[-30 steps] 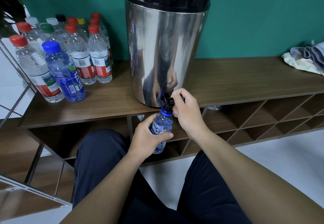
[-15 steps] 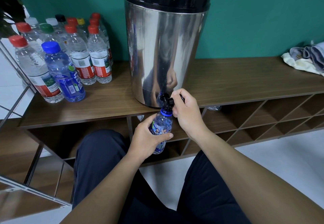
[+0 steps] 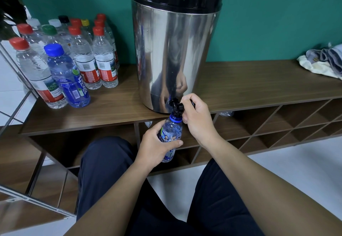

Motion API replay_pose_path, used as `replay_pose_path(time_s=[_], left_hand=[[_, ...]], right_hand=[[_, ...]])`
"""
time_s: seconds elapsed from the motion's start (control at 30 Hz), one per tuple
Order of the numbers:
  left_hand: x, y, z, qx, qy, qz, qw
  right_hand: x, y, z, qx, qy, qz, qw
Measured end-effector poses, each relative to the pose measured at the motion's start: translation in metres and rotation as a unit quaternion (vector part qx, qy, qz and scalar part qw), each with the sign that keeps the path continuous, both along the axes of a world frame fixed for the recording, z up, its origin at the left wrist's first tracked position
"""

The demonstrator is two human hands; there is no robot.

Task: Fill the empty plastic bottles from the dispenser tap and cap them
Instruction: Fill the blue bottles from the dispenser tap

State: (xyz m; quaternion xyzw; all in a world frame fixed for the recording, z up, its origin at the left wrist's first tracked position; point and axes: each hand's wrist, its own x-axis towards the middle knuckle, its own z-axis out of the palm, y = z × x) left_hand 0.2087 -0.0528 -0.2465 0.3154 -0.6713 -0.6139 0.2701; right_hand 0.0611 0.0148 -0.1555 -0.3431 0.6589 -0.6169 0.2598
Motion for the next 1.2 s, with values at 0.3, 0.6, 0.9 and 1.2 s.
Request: replay_pose_path(time_s=[0.3, 0.6, 0.9, 1.2], left_hand=[[0.0009, 0.003, 0.0049, -0.008, -0.002, 0.0, 1.0], [0.0001, 0.0008, 0.0001, -0.005, 0.004, 0.0, 1.0], [0.0, 0.0009, -0.0009, -0.007, 0.012, 0.0, 1.0], [-0.0003, 0.0004, -0.0007, 0.001, 0.007, -0.002, 1.0]], right_hand=[[0.0014, 0.0012, 0.0021, 0.001, 0.001, -0.001, 1.0], [0.0019, 0.0015, 0.0023, 0.004, 0.006, 0.0, 1.0], [0.0021, 0.0013, 0.0019, 0.0, -0.001, 0.0, 1.0], [0.0015, 0.0021, 0.0026, 0.006, 0.003, 0.004, 1.0]])
